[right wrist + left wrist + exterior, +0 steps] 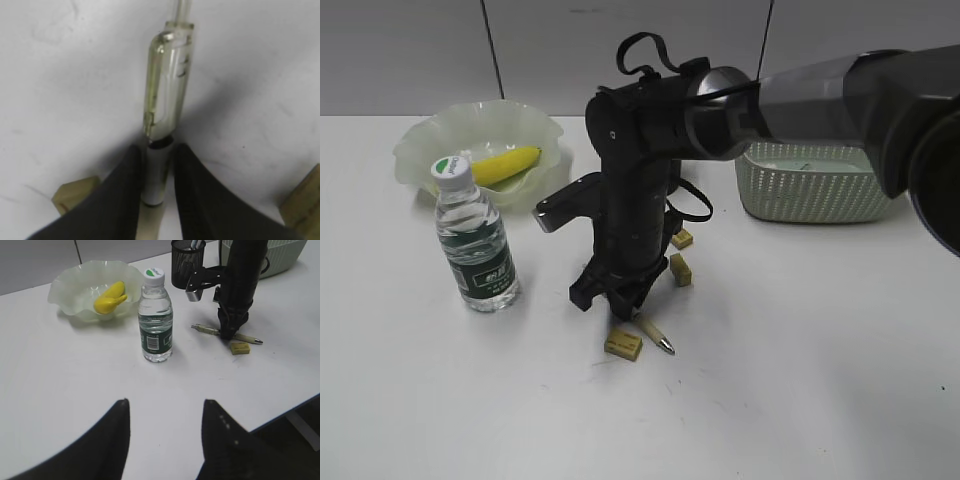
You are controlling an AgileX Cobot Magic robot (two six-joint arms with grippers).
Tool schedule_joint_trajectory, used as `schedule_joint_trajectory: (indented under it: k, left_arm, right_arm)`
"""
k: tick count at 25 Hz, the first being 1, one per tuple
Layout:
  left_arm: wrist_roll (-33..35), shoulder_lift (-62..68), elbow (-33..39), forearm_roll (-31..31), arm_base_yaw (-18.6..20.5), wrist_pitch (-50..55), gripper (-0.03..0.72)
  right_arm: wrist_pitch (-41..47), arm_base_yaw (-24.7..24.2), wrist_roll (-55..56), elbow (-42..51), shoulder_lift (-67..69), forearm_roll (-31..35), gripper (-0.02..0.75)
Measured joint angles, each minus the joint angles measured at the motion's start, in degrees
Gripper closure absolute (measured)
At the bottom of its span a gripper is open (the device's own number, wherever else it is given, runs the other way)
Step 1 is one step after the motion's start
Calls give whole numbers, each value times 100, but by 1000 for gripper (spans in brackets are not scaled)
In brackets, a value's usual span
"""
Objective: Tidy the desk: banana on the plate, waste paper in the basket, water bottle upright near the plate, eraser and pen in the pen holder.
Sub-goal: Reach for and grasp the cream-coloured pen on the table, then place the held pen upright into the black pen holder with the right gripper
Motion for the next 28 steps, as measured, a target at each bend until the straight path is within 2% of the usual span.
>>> schedule_joint_trajectory:
  k: [2, 4, 11, 17, 22, 25, 28]
  left_arm:
    - [0, 0, 0, 0, 0, 0, 337]
    - [0, 0, 0, 0, 0, 0, 337]
    - [0, 0, 0, 0, 0, 0, 337]
    - [0, 0, 0, 0, 0, 0, 343]
    - [0, 0, 0, 0, 0, 0, 344]
    - [0, 0, 0, 0, 0, 0, 344]
    - [0, 0, 0, 0, 0, 0, 344]
  right_arm:
    - [29, 0, 11, -24, 17, -27, 556]
    - [84, 0, 100, -30, 17, -111, 629]
    - [175, 17, 219, -43, -337, -403, 626]
    - [-30, 17, 498, -480, -1202, -782, 626]
    - [-956, -184, 1173, -691, -1811, -1381, 626]
    - [-1792, -601, 1426, -703, -1924, -1263, 626]
    - [-2467, -1057, 1467, -703, -1863, -874, 626]
